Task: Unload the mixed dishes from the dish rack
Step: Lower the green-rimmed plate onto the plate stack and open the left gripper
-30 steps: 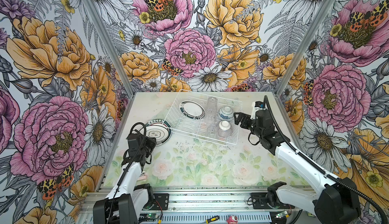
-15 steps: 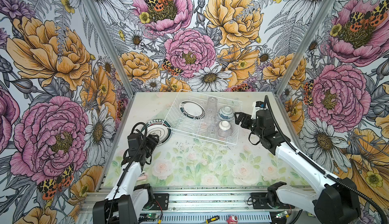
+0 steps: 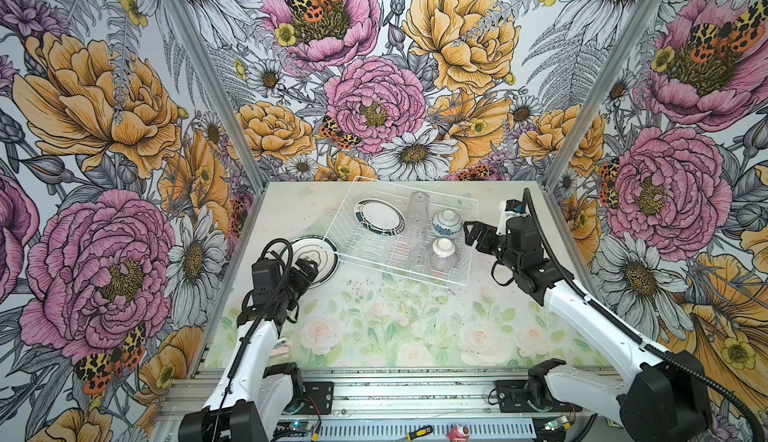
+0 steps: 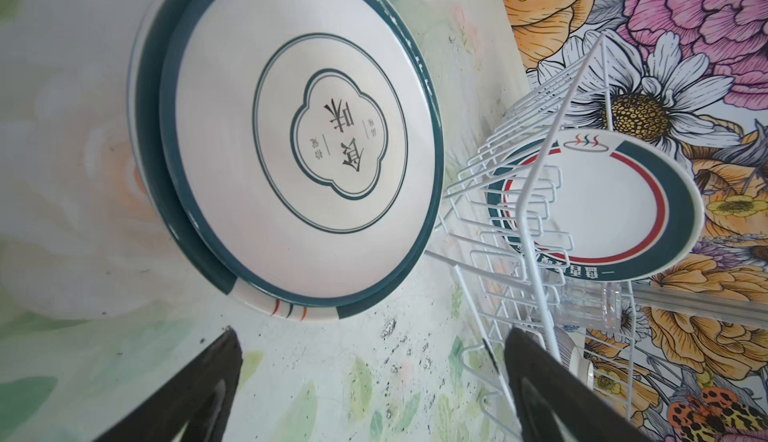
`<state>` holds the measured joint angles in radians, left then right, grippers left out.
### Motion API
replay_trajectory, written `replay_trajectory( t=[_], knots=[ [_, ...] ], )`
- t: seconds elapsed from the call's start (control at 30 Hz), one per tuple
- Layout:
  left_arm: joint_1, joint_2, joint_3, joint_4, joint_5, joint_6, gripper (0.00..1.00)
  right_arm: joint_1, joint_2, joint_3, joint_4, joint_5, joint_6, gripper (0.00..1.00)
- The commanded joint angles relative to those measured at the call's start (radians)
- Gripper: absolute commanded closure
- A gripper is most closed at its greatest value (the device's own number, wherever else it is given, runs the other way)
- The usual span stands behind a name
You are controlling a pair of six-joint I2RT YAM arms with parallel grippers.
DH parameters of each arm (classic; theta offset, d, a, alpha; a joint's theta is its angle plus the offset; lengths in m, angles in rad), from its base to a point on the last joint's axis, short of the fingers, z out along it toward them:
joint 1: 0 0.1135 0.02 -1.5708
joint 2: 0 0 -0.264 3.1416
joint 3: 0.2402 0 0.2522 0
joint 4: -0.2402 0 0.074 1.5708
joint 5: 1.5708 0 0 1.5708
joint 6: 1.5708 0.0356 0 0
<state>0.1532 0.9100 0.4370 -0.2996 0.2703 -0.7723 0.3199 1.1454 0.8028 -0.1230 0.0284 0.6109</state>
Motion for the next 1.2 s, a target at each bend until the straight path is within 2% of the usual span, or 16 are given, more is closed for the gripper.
replay_trajectory(
  t=[0.0, 0.43, 0.6, 0.87, 1.17],
  knots=[
    [-0.01, -0.023, 0.036, -0.047, -0.043, 0.033, 0.01, -0.008, -0.025, -0.01, 0.004, -0.004, -0.01, 0.03],
    [-0.03, -0.051, 0.063, -0.025, -0.034, 0.032, 0.01, -0.026, -0.011, -0.041, -0.012, 0.021, -0.014, 0.04],
    [-0.046, -0.054, 0.093, -0.006, -0.031, 0.034, 0.01, -0.033, 0.033, -0.047, -0.012, 0.012, -0.008, 0.09],
    [-0.092, -0.087, 0.118, 0.052, -0.054, 0.041, 0.01, -0.037, 0.159, -0.017, -0.009, -0.038, 0.011, 0.25],
    [-0.104, -0.095, 0.086, 0.077, -0.061, 0.039, 0.01, -0.037, 0.264, 0.016, -0.009, -0.044, 0.017, 0.51]
  ],
)
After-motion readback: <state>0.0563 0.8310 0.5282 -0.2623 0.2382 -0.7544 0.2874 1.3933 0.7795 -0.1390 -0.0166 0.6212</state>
